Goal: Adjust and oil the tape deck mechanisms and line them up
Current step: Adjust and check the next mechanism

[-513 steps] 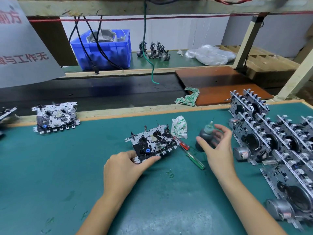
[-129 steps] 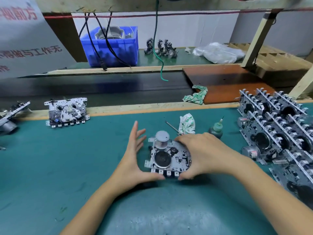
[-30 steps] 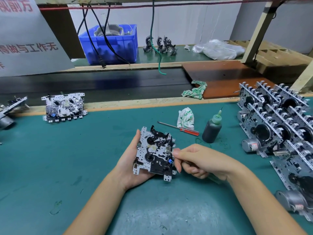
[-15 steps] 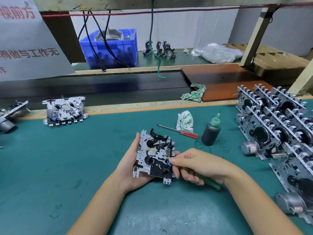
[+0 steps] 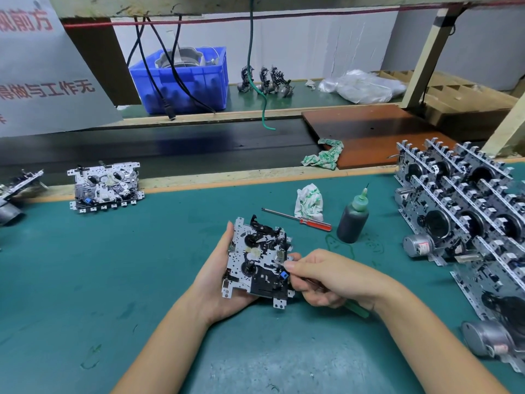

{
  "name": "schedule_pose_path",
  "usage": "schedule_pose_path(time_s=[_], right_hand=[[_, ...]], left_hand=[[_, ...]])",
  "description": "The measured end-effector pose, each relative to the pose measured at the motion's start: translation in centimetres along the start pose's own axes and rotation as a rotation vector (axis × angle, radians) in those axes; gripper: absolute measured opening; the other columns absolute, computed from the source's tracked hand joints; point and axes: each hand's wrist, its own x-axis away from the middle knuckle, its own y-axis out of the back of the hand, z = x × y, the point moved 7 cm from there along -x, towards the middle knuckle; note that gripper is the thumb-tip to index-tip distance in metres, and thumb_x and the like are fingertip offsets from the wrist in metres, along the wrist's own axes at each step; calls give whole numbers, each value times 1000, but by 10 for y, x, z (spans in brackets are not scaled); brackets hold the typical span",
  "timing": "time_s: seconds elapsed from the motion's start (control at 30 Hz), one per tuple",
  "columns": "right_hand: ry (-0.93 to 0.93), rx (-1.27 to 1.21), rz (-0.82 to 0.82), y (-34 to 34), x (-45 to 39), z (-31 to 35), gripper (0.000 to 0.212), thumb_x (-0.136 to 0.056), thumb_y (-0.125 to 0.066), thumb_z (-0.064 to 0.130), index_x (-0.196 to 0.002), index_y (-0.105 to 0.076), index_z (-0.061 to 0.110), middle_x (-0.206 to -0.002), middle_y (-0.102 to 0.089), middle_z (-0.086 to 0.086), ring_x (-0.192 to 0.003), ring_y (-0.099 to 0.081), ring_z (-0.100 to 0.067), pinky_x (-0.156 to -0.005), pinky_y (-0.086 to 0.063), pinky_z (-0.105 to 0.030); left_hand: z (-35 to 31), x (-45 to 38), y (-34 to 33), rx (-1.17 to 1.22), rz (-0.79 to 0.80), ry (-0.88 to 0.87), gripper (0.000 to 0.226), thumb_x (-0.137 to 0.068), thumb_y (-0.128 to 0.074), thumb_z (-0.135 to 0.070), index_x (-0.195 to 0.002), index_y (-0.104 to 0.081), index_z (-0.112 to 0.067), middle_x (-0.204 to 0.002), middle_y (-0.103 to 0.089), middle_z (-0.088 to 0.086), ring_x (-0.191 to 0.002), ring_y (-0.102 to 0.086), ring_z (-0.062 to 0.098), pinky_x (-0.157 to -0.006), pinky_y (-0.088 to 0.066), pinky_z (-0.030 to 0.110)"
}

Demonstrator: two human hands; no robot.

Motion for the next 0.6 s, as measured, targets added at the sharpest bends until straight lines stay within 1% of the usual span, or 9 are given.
schedule_pose_path(time_s=[0.1, 0.17, 0.23, 0.37, 0.43, 0.5, 0.6], right_hand=[[-2, -21, 4, -2, 0, -1, 48, -100, -38, 39, -57, -41, 19, -38, -40, 4, -32, -25, -7, -35, -21, -15], [-1, -53, 6, -3, -1, -1, 48, -101, -37, 36, -56, -40, 17, -36, -40, 3, -30, -28, -8, -34, -23, -16], [-16, -73, 12, -5, -1, -3, 49, -101, -36, 36, -56, -39, 15, -35, -41, 2, -29, -31, -8, -35, -24, -16], [-13, -69, 26, -6, 0, -2, 50, -101, -34, 36, -56, -36, 14, -33, -36, 2, -30, -26, -9, -37, -21, -18], [-25, -80, 23, -6, 0, -3, 50, -101, -35, 36, -56, -35, 14, -34, -31, 3, -30, -24, -9, -35, -20, -18], [-39, -87, 21, -6, -1, -4, 51, -101, -35, 38, -55, -35, 15, -34, -30, 4, -30, -23, -8, -35, -19, -16], [-51, -90, 29, -7, -2, -6, 51, -100, -36, 39, -55, -35, 16, -35, -30, 4, -30, -21, -8, -35, -19, -15]], left_hand=[[0, 0, -1, -5, 8, -3, 83, -84, -35, -72, -119, -65, -4, -132, -55, 23, -119, -56, 34, -100, -42, 45], [-1, 1, -3, -3, 16, -7, 87, -81, -35, -75, -116, -67, -3, -129, -58, 23, -115, -59, 34, -92, -51, 43], [-1, 2, -4, 1, 18, -5, 89, -78, -36, -77, -114, -68, -2, -126, -59, 23, -111, -62, 33, -86, -55, 42], [0, 0, -1, 8, -5, 1, 89, -80, -34, -77, -111, -70, -2, -124, -61, 22, -109, -63, 33, -84, -55, 42], [1, -2, 2, 0, -19, -4, 88, -82, -30, -76, -111, -70, -3, -125, -60, 21, -111, -62, 33, -89, -50, 43], [1, -3, 4, -2, -29, -8, 89, -83, -27, -76, -111, -70, -3, -125, -60, 22, -111, -62, 33, -90, -46, 44], [1, -3, 3, -2, -26, -11, 87, -86, -25, -73, -108, -71, -3, -123, -62, 22, -110, -63, 33, -88, -47, 43]])
